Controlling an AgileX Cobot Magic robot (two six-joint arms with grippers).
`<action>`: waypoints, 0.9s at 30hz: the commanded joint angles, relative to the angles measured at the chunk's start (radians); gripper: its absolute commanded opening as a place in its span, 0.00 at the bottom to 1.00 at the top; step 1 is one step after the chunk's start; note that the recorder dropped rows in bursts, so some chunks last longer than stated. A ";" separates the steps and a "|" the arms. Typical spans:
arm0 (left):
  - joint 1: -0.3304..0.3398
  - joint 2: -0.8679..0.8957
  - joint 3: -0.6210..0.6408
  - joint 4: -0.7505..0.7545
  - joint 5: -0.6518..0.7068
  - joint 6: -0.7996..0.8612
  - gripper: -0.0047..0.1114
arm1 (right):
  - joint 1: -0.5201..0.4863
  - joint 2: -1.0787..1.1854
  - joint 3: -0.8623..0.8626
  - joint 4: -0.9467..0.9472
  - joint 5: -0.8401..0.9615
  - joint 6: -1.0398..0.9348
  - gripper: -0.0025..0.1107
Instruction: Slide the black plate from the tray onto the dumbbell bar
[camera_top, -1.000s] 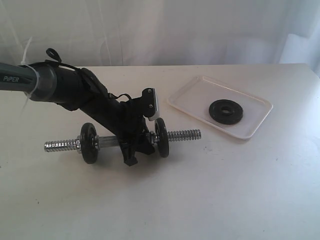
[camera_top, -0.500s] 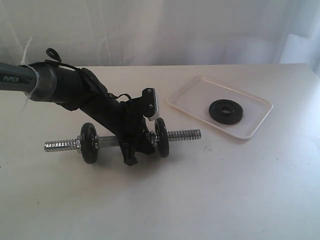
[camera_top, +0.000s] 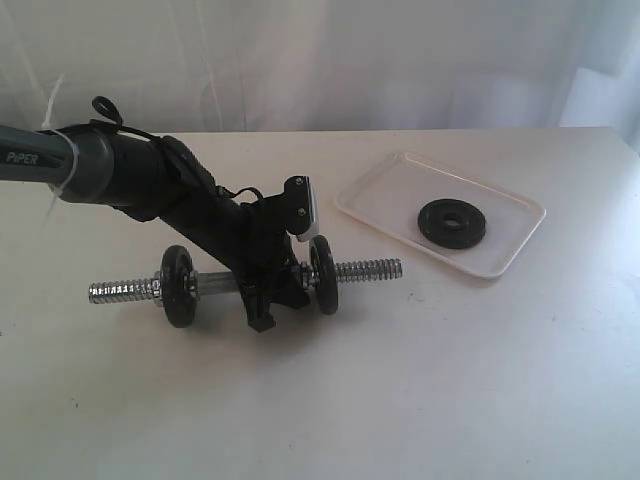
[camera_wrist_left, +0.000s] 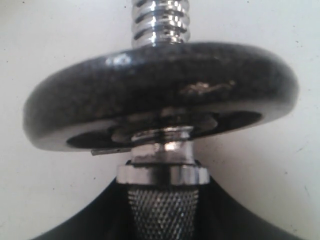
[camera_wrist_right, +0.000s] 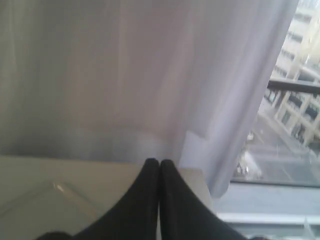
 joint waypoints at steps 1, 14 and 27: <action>0.001 0.030 0.019 -0.074 0.011 -0.005 0.04 | 0.038 0.253 -0.183 0.002 0.205 -0.017 0.02; 0.001 0.030 0.019 -0.069 0.000 -0.001 0.04 | 0.248 0.909 -0.579 0.042 0.577 -0.088 0.02; 0.001 0.030 0.019 -0.069 -0.037 -0.001 0.04 | 0.248 1.086 -0.614 0.207 0.485 -0.113 0.29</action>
